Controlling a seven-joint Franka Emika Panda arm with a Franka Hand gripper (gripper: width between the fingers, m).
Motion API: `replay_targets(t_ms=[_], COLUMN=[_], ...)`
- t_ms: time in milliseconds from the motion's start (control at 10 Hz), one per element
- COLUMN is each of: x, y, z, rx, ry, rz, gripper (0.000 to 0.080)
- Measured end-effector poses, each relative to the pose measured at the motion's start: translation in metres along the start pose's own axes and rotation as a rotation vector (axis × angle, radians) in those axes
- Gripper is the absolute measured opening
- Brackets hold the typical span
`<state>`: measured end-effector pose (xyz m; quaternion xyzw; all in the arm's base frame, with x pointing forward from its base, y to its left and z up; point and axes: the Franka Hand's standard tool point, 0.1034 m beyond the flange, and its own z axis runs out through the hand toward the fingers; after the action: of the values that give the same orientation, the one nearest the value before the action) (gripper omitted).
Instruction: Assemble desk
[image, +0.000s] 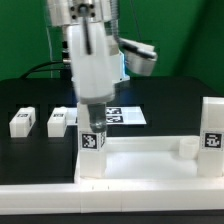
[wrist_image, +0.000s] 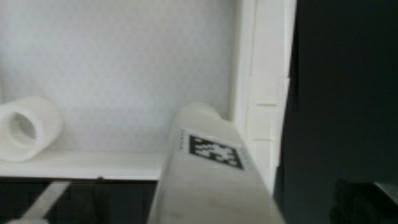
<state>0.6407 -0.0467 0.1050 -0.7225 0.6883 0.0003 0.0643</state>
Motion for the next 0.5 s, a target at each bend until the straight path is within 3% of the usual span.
replay_targets(t_ms=[100,300,500], x=[-0.0062,-0.0038,-0.0010], y=[-0.0002,0.0018,0.0022], z=[0.0031,0.0038,0.0036], rx=[0.023,0.016,0.006], ry=[0.010,0.011,0.023], rz=[-0.142,-0.272,-0.587], gripper=[0.0643,0.0648,0.0649])
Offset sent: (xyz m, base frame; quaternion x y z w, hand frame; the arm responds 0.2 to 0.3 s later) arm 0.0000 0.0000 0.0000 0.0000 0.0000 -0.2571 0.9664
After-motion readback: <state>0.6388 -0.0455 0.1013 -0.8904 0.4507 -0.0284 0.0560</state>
